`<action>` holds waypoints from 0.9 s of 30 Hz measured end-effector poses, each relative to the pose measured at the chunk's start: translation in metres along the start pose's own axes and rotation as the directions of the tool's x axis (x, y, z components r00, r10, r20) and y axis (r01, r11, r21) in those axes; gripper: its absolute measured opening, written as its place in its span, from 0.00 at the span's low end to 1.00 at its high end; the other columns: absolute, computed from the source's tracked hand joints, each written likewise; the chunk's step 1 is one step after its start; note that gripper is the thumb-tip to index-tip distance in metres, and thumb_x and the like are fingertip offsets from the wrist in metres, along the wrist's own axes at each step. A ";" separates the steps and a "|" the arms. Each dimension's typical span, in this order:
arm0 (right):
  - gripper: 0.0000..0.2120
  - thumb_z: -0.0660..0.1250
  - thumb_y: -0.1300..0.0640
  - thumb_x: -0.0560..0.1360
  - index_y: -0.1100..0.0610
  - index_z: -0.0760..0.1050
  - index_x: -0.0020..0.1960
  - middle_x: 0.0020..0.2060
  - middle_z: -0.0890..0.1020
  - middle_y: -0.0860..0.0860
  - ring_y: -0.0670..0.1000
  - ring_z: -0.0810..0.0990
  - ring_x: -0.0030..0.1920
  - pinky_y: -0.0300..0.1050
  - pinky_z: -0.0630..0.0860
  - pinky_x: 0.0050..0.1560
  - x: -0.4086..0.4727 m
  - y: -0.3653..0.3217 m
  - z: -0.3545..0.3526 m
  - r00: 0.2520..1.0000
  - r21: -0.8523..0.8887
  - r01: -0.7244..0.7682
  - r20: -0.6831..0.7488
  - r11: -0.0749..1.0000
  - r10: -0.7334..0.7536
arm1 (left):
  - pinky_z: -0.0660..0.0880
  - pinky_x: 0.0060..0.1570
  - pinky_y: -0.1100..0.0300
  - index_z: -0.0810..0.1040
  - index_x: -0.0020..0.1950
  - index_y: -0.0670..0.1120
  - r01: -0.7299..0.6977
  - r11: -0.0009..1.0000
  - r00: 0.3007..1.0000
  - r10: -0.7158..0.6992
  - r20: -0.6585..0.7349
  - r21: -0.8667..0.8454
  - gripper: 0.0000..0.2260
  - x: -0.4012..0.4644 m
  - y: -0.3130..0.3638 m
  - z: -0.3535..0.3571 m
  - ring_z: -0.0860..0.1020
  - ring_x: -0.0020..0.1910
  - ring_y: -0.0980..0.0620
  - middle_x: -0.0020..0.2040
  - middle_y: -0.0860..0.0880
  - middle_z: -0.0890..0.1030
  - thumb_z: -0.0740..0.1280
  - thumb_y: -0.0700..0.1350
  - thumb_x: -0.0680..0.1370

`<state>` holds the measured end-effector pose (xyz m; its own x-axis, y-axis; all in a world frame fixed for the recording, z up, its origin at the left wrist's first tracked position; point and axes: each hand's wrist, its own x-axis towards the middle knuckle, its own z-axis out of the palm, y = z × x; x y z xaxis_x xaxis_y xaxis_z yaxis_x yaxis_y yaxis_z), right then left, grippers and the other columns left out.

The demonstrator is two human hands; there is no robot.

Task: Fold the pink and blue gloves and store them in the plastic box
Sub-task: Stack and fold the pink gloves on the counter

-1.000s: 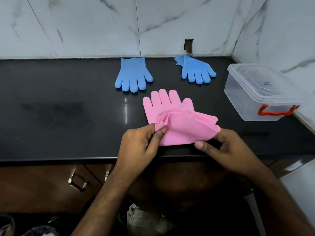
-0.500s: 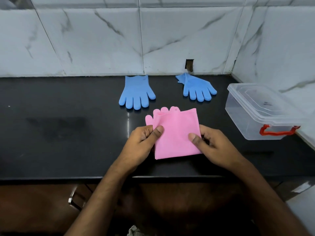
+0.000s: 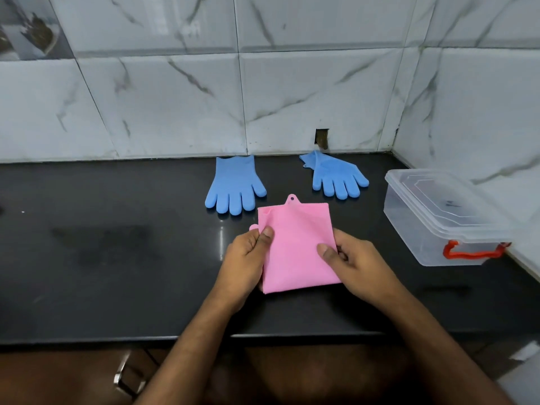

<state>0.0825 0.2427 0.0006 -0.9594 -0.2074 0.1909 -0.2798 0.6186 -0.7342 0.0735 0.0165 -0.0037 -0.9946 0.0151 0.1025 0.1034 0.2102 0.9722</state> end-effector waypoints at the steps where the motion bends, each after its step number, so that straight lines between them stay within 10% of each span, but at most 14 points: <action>1: 0.10 0.61 0.43 0.83 0.45 0.76 0.58 0.48 0.84 0.35 0.42 0.83 0.48 0.52 0.83 0.51 0.003 -0.001 0.001 1.000 0.029 -0.025 0.000 0.999 0.025 | 0.73 0.35 0.51 0.76 0.47 0.34 -0.003 1.000 0.999 0.004 -0.036 0.024 0.27 0.002 0.000 0.002 0.78 0.34 0.44 0.39 0.41 0.84 0.61 0.59 0.85; 7: 0.08 0.63 0.47 0.82 0.50 0.77 0.53 0.47 0.86 0.46 0.50 0.86 0.47 0.60 0.82 0.51 0.012 -0.004 0.007 0.989 0.099 -0.130 -0.051 0.987 0.136 | 0.64 0.26 0.66 0.64 0.33 0.47 -0.038 0.963 0.964 0.106 -0.243 0.268 0.23 0.005 -0.006 0.010 0.67 0.24 0.59 0.28 0.54 0.69 0.60 0.57 0.85; 13: 0.13 0.64 0.47 0.82 0.48 0.73 0.64 0.54 0.83 0.42 0.42 0.81 0.52 0.36 0.77 0.47 0.014 -0.002 0.019 0.965 0.036 -0.214 -0.148 0.976 0.217 | 0.60 0.27 0.59 0.63 0.32 0.50 0.031 0.853 0.935 0.159 -0.318 0.520 0.24 0.001 -0.005 0.014 0.68 0.27 0.55 0.28 0.53 0.70 0.57 0.58 0.85; 27: 0.04 0.64 0.47 0.81 0.40 0.69 0.53 0.38 0.79 0.39 0.41 0.80 0.40 0.31 0.69 0.34 0.018 0.007 0.023 0.935 -0.131 -0.252 -0.288 0.959 0.207 | 0.70 0.39 0.54 0.66 0.37 0.47 0.117 0.712 0.988 -0.014 -0.153 0.693 0.21 0.024 0.006 0.009 0.76 0.39 0.47 0.37 0.49 0.74 0.53 0.56 0.87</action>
<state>0.0635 0.2261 -0.0161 -0.9649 0.1518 0.2142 -0.0310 0.7444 -0.6670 0.0503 0.0267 0.0023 -0.9832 -0.1374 0.1200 -0.0477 0.8284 0.5582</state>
